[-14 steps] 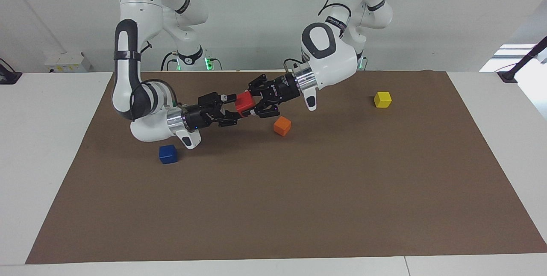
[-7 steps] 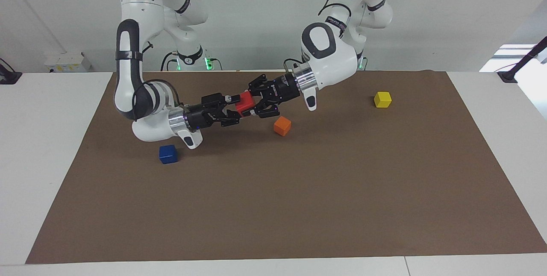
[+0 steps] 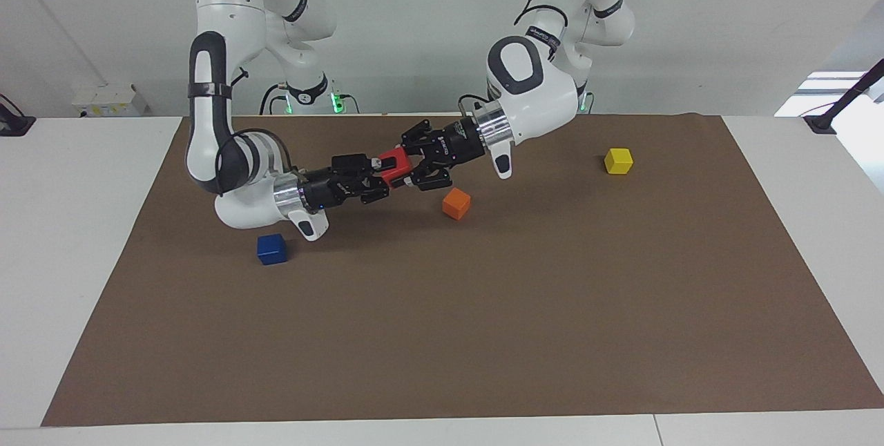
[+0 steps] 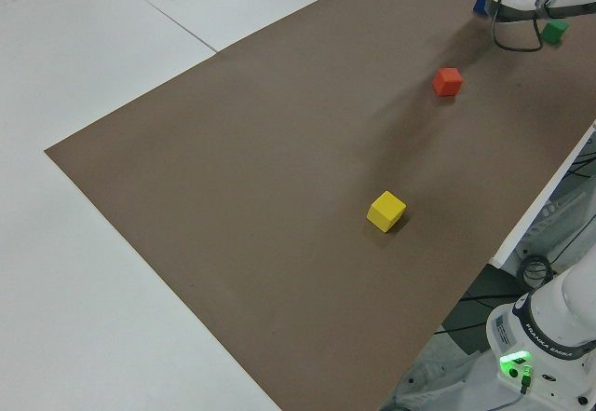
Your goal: Transfer red block to right arm and stack on blue block
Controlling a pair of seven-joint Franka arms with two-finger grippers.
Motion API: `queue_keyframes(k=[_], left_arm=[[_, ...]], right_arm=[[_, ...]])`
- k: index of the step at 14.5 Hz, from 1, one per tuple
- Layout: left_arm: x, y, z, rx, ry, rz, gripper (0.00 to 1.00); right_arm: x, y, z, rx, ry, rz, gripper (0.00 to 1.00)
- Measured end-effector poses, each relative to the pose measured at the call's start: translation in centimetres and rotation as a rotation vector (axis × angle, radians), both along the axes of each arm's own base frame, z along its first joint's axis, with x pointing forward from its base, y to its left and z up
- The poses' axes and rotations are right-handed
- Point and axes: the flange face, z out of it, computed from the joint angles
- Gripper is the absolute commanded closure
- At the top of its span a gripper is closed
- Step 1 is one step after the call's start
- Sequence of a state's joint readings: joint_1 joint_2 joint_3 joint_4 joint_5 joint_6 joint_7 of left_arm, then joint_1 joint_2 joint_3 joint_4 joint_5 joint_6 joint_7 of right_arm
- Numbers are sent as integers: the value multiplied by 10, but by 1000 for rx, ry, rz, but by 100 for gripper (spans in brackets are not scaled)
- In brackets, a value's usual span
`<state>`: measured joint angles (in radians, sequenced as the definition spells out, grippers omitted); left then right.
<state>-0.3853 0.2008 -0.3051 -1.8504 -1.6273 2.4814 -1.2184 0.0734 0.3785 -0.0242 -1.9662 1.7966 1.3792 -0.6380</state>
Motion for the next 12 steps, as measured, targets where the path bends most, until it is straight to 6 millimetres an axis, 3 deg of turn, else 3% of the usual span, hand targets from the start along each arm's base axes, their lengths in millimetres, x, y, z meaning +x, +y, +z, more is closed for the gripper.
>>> queue_keyframes(k=[4, 5, 6, 12], left_arm=[[0, 0, 0, 0, 0, 1, 100], [0, 0, 0, 1, 1, 1, 57], [0, 0, -1, 1, 1, 1, 1], [0, 0, -2, -2, 9, 2, 0]], right_arm=[[0, 0, 0, 0, 1, -2, 100], [0, 0, -1, 0, 2, -2, 100], [0, 0, -1, 0, 2, -2, 100], [-2, 9, -2, -11, 0, 1, 100]])
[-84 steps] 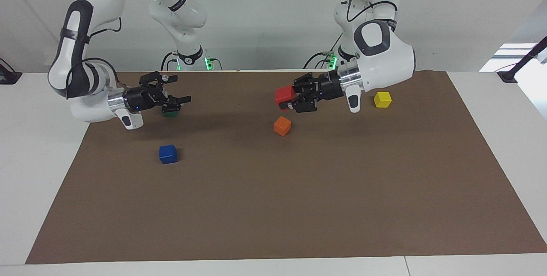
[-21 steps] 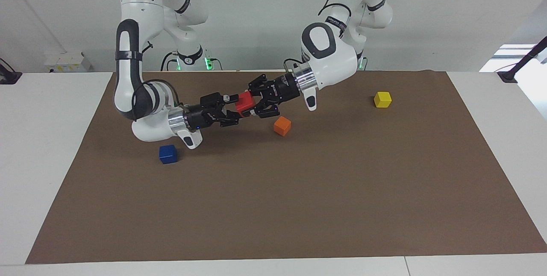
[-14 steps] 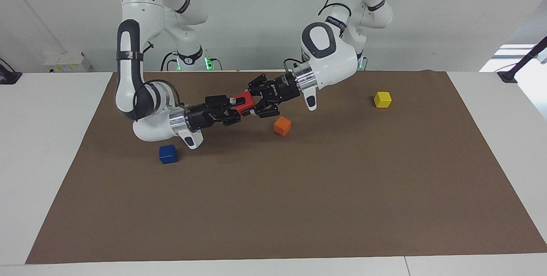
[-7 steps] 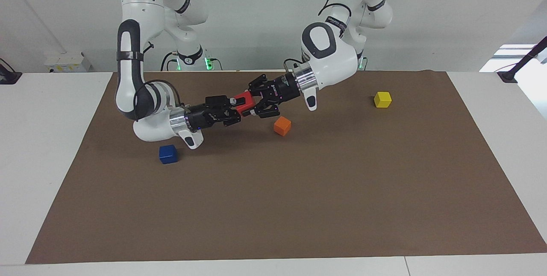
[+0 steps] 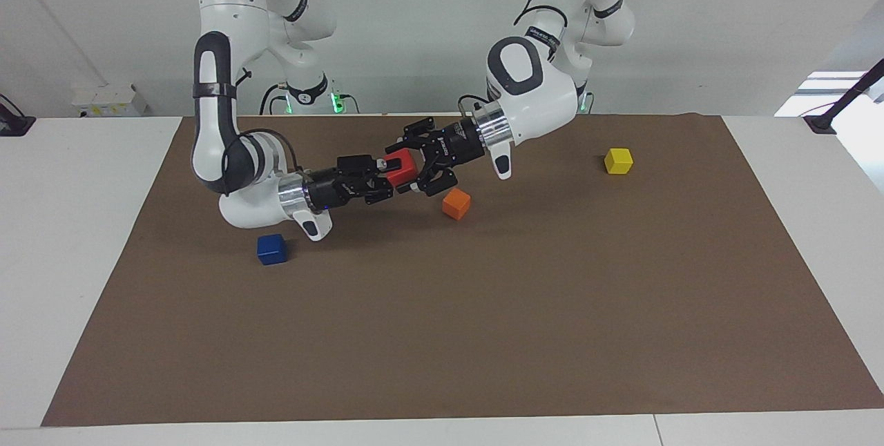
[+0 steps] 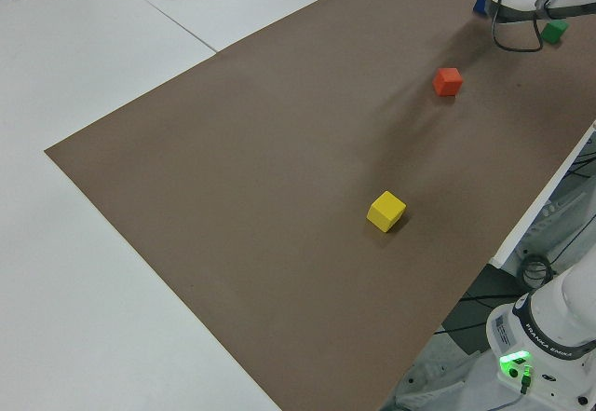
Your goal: Transfer red block to right arm and stack on blue block
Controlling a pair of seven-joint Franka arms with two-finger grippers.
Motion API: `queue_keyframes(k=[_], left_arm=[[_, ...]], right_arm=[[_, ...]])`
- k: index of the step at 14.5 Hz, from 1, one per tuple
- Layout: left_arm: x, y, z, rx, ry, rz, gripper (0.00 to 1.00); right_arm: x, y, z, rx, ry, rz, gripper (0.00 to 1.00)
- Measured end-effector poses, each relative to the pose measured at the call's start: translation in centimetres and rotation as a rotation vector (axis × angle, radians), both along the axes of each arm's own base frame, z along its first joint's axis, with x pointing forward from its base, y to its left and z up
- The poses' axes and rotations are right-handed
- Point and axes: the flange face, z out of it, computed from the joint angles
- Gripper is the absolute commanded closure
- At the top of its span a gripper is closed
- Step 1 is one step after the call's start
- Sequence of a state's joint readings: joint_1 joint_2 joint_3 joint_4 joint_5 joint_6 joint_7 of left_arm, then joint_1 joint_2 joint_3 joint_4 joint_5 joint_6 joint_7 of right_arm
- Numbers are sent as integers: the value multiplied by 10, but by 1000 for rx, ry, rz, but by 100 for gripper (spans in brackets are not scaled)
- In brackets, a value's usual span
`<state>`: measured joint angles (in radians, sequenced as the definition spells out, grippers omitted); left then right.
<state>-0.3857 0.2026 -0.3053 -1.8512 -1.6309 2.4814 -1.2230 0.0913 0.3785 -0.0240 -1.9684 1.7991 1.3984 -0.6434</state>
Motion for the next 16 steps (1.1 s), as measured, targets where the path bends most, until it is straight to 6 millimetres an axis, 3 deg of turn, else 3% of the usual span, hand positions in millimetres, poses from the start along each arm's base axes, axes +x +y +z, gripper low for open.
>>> queue_keyframes(k=[4, 8, 13, 16], left_arm=[[7, 8, 0, -5, 0, 3, 0], [29, 43, 0, -23, -12, -71, 0], [42, 104, -22, 5, -102, -182, 0], [53, 159, -26, 103, -130, -289, 0]], right_arm=[[0, 0, 0, -2, 0, -2, 100], [2, -1, -1, -10, 3, -15, 100], [2, -1, -1, -10, 3, -15, 100], [2, -1, -1, -10, 3, -15, 100]])
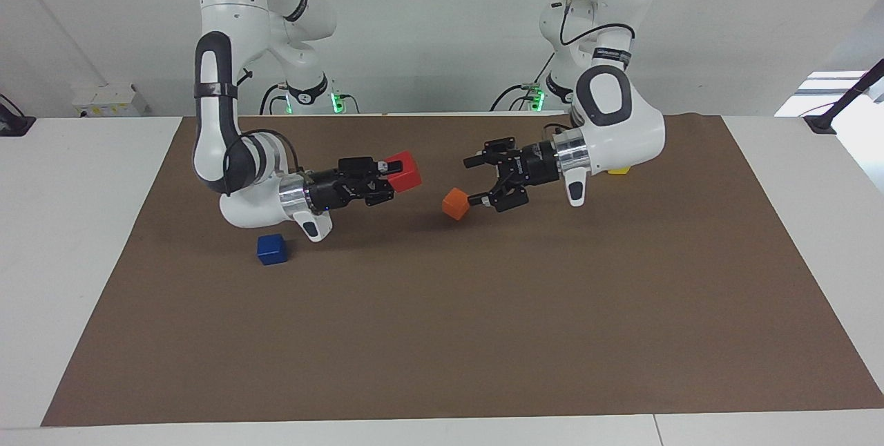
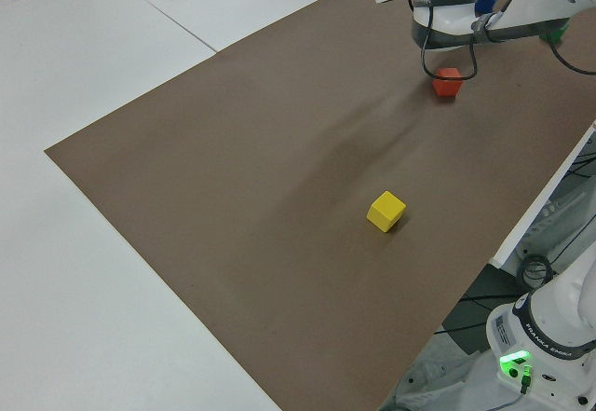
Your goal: Transfer red block to right arm and stack on blue block
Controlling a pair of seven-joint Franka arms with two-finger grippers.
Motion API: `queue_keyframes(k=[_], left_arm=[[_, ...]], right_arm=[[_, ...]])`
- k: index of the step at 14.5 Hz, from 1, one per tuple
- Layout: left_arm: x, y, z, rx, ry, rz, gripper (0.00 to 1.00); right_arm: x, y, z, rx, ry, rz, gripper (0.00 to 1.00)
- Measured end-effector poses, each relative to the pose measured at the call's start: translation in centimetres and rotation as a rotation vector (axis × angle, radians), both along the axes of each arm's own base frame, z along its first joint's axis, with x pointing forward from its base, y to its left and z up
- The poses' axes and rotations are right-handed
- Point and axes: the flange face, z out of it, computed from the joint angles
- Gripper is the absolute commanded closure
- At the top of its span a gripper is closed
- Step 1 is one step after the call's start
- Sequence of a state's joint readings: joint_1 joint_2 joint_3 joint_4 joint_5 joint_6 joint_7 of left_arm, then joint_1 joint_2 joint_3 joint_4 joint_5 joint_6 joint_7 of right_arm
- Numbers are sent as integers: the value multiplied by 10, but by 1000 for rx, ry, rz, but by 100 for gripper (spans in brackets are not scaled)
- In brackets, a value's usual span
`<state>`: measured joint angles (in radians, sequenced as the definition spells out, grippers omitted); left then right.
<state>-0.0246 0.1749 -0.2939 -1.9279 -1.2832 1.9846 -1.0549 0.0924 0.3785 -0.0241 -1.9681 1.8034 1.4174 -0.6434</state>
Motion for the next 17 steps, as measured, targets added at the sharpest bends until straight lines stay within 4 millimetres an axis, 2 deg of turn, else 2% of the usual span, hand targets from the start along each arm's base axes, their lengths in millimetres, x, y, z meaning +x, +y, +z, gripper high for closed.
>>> queue_keyframes(k=[4, 6, 7, 10, 12, 15, 17], left_arm=[[10, 87, 2, 175, -89, -184, 0], [13, 123, 6, 272, -137, -272, 0], [14, 135, 8, 328, -161, -326, 0], [18, 147, 18, 499, -268, -567, 0], [22, 155, 35, 599, -359, -719, 0], [28, 173, 75, 741, -460, -814, 0], [23, 183, 102, 828, -489, -832, 0]], right_arm=[[3, -2, 6, -17, -9, -19, 100], [8, -6, 23, -51, 4, -49, 100], [13, -10, 39, -85, 19, -80, 100], [17, -22, 110, -247, 41, -115, 100], [13, -27, 148, -302, 63, -126, 100], [8, -39, 178, -423, 117, -128, 100], [6, -47, 202, -548, 138, -141, 100]])
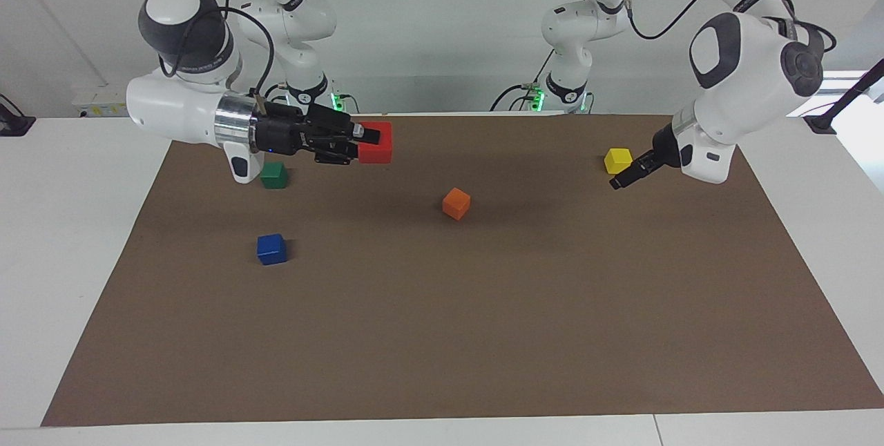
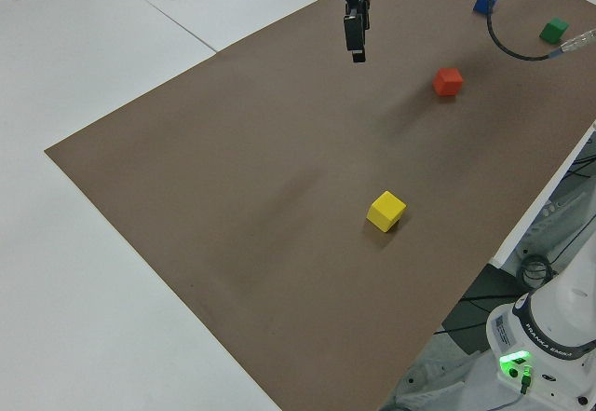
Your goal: Transfer red block to right arm and stack on blue block
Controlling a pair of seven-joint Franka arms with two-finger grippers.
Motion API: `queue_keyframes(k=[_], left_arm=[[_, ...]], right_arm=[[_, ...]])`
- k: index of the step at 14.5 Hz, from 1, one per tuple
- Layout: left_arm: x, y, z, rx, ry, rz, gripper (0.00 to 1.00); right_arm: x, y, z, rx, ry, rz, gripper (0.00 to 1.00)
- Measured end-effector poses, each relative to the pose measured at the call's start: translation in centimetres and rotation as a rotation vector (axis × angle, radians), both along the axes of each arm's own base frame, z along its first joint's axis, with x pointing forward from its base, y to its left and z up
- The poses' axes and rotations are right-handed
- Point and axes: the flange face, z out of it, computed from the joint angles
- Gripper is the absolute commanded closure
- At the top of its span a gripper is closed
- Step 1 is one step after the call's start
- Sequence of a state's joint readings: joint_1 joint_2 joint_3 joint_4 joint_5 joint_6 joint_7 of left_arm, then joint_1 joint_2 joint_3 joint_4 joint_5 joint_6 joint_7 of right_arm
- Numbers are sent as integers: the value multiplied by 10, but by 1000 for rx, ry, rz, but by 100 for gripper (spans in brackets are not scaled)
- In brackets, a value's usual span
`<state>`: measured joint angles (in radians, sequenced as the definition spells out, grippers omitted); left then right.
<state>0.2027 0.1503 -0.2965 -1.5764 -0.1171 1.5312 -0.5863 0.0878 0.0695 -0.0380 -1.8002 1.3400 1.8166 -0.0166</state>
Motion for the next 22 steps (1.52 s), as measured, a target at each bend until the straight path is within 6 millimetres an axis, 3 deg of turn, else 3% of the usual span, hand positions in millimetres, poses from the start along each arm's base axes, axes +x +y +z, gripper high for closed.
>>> queue_keyframes(k=[4, 7, 10, 15, 20, 22], left_arm=[[-23, 5, 38, 130, -40, -102, 0], [-32, 18, 50, 137, -39, -236, 0], [-32, 35, 49, 117, -39, -313, 0], [-27, 40, 52, 113, -81, -329, 0], [-27, 20, 64, 99, -109, -433, 0], [-27, 27, 64, 93, -111, -469, 0]], right_arm=[[-12, -14, 56, -316, 4, -16, 100], [-23, -27, 78, -560, -8, 22, 100], [-34, -42, 72, -795, 16, 92, 100], [-51, -62, 65, -1079, 53, 194, 100], [-44, -78, 45, -1251, -26, 293, 100], [-33, -82, 21, -1283, -88, 312, 100]])
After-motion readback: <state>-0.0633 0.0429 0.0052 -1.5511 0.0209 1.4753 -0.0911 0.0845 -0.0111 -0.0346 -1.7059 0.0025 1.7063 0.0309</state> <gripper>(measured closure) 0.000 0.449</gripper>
